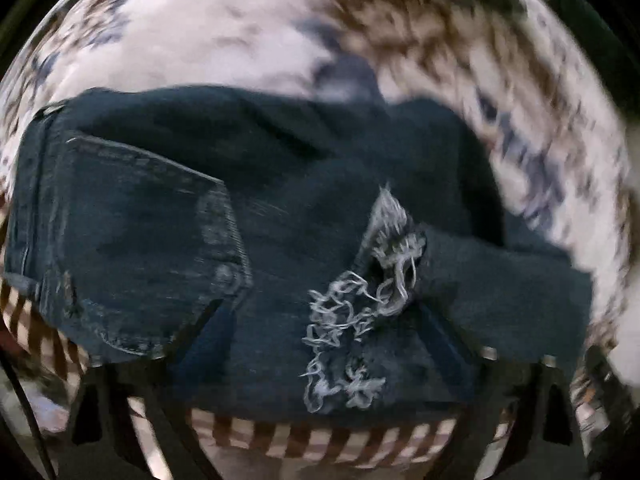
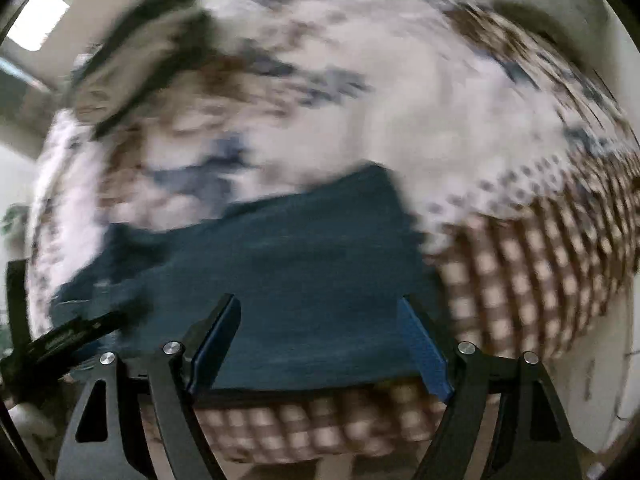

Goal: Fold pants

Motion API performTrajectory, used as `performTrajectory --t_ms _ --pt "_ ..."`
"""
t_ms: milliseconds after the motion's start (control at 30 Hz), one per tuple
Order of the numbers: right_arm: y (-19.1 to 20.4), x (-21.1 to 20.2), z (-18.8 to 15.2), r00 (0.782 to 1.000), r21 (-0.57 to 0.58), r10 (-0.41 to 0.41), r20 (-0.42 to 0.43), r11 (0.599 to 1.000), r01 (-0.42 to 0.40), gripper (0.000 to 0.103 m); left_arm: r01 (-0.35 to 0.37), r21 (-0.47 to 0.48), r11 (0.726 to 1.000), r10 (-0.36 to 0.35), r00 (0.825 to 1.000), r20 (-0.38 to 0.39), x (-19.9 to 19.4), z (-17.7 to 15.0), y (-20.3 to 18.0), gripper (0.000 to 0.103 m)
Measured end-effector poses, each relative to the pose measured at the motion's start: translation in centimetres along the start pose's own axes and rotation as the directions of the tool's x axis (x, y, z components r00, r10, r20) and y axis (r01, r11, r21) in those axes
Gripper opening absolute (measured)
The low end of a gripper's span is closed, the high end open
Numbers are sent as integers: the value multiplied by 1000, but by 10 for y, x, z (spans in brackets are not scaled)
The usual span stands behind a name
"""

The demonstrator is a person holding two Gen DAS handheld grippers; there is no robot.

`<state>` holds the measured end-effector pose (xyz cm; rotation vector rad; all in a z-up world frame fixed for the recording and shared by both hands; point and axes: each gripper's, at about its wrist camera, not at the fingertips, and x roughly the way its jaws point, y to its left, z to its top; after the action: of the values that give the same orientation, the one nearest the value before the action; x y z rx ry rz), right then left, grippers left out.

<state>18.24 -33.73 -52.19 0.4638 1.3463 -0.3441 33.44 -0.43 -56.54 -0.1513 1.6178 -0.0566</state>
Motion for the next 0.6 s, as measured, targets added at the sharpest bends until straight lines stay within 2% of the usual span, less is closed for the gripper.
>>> performTrajectory --t_ms 67,100,133,200,267,367,400,433,500,533,600 --pt "-16 20 3 997 -7 -58 -56 998 58 83 -24 46 999 23 1000 11 3 -3 -11 70" --pt "-22 28 3 993 -22 -85 -79 996 83 83 -51 80 996 48 998 30 1 -7 -16 58" --pt "-27 37 2 989 -43 -108 -102 994 104 83 -60 105 993 56 998 37 2 -11 -18 40" --pt "-31 49 3 985 -67 -127 -117 991 120 83 -54 122 991 52 998 22 6 -20 -18 22" --pt "-38 60 4 983 -57 -121 -136 992 114 84 -43 146 988 40 999 29 9 -27 -13 20" --pt "-43 69 9 981 -26 -103 -167 995 100 84 -11 112 994 9 1000 21 4 -30 -3 20" --pt "-43 69 12 980 -34 -111 -168 994 107 84 37 71 997 -38 999 9 1 -28 4 23" --pt "-41 68 13 980 -48 -117 -163 993 111 84 101 14 995 -101 995 -9 -1 -26 11 33" --pt "-36 68 19 980 -64 -115 -162 992 106 84 196 -56 979 -198 980 -29 -2 -24 18 43" --pt "-33 67 23 980 -69 -111 -167 993 100 84 194 -45 980 -195 980 -28 -2 -25 17 43" --pt "-29 70 23 977 -82 -110 -182 992 97 84 104 60 993 -101 994 -38 3 -32 4 43"
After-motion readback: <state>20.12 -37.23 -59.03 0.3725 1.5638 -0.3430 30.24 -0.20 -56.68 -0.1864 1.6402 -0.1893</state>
